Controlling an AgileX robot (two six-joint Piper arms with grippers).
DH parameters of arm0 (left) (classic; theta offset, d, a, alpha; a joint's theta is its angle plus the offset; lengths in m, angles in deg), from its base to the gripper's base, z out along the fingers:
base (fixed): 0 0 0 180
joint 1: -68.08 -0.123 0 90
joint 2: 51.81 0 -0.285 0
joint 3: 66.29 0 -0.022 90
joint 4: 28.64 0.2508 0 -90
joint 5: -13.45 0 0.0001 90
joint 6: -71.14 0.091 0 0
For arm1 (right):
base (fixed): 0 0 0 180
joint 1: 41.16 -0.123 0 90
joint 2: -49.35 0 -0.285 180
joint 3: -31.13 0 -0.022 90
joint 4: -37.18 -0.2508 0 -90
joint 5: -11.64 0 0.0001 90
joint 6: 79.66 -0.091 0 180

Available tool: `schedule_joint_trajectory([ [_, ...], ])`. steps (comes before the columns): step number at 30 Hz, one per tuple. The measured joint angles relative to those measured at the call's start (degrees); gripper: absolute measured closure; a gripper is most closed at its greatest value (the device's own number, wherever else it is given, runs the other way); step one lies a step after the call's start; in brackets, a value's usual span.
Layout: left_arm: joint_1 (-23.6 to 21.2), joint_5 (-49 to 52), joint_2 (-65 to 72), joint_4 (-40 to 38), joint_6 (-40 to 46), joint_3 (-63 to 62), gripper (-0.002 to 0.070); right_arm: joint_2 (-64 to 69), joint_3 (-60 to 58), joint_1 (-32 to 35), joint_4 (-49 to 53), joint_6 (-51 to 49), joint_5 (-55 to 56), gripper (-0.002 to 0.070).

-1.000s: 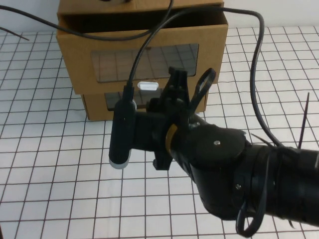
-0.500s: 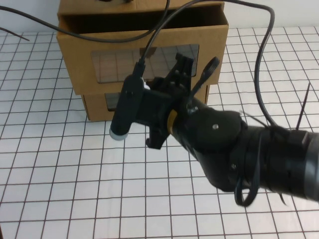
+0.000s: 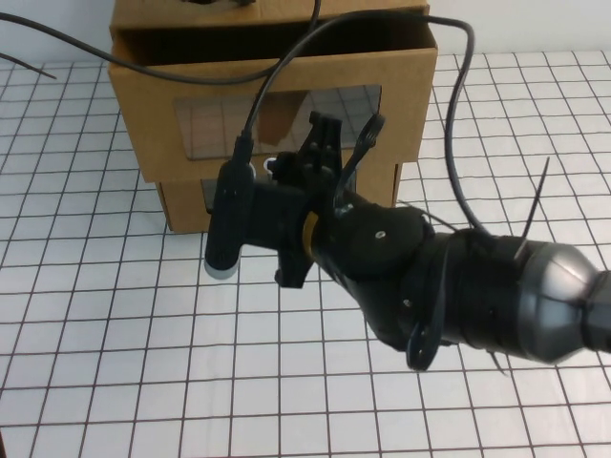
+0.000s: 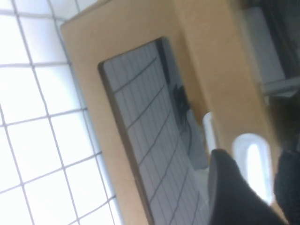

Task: Open the shoe box
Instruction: 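Pull the top drawer of the cardboard box fully open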

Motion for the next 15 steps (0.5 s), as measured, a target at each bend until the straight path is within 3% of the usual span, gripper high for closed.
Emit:
schedule_joint_trajectory([
  [15, 0.0, 0.0, 0.0, 0.0, 0.2, 0.0, 0.0678, 3.36, 0.0, 0.61, 2.99, 3.21, -3.72, 0.0458],
])
